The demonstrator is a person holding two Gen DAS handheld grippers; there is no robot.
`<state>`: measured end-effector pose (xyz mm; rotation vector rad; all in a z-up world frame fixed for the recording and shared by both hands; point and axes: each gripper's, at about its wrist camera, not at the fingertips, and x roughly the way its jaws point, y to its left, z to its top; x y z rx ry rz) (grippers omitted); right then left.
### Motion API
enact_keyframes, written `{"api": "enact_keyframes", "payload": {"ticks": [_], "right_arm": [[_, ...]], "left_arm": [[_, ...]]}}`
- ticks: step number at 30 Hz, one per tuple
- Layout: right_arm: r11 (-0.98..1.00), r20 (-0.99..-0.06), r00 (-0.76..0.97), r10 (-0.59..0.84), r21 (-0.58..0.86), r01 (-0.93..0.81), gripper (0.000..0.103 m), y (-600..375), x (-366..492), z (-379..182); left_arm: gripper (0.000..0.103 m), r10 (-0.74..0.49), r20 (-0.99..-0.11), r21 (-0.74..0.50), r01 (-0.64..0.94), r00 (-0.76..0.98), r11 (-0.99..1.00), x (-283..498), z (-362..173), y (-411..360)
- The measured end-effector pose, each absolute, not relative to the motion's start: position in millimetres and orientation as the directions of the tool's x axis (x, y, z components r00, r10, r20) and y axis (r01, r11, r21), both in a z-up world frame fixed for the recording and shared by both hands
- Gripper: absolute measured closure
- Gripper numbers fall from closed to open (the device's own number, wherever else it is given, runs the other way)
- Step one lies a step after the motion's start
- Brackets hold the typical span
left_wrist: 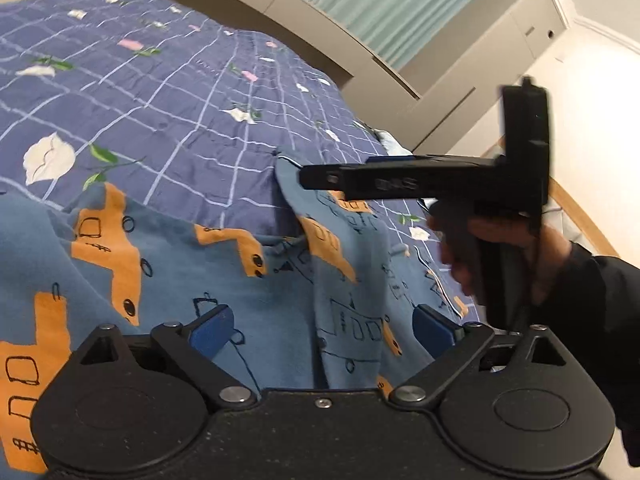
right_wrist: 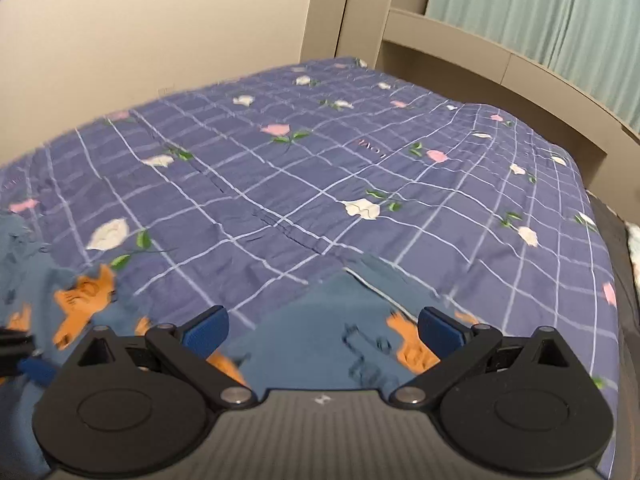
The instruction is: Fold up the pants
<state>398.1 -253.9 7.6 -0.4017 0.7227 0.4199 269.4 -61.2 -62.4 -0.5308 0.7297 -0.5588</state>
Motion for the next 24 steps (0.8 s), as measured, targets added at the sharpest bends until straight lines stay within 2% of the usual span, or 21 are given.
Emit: {"api": "enact_keyframes", "payload": {"ticks": [3, 6, 8, 9, 11, 13, 15, 18, 24], "right_arm": [[0.849, -0.726, 0.659, 0.198, -0.209, -0.485, 0.0, -238, 415, -2], [0.855, -0.754, 0.644, 0.125, -0.247, -0.456, 0.001, -220, 429, -13], [0.85, -0.767, 0.634, 0.093, -0.271, -0.452, 0.008, -211, 433, -20], [0.846, -0.774, 0.629, 0.073, -0.286, -0.45, 0.017, -207, 434, -23], [0.837, -0.776, 0.631, 0.025, -0.329, -0.438, 0.029, -202, 434, -27], [0.829, -0.765, 0.644, -0.014, -0.368, -0.42, 0.056, -202, 432, -28], [0.838, -0.763, 0.647, -0.018, -0.365, -0.407, 0.066, -207, 430, -26], [0.862, -0.754, 0.657, 0.004, -0.33, -0.384, 0.095, -222, 426, -18], [0.923, -0.668, 0.739, 0.087, -0.225, -0.313, 0.099, -267, 397, 20]], "left_arm": [[0.021, -0.644, -0.461, -0.638, 0.277, 0.611, 0.719, 273, -64, -58], [0.041, -0.66, -0.456, -0.651, 0.283, 0.597, 0.704, 274, -65, -58], [0.067, -0.683, -0.452, -0.664, 0.294, 0.574, 0.687, 277, -65, -61], [0.072, -0.69, -0.453, -0.668, 0.298, 0.564, 0.682, 278, -65, -63], [0.097, -0.69, -0.46, -0.657, 0.309, 0.559, 0.688, 278, -62, -67], [0.102, -0.686, -0.452, -0.64, 0.329, 0.569, 0.695, 276, -57, -70], [0.103, -0.68, -0.446, -0.617, 0.35, 0.582, 0.705, 273, -50, -74], [0.103, -0.655, -0.453, -0.564, 0.375, 0.605, 0.736, 269, -39, -82], [0.103, -0.632, -0.437, -0.422, 0.474, 0.64, 0.773, 254, -11, -104]]}}
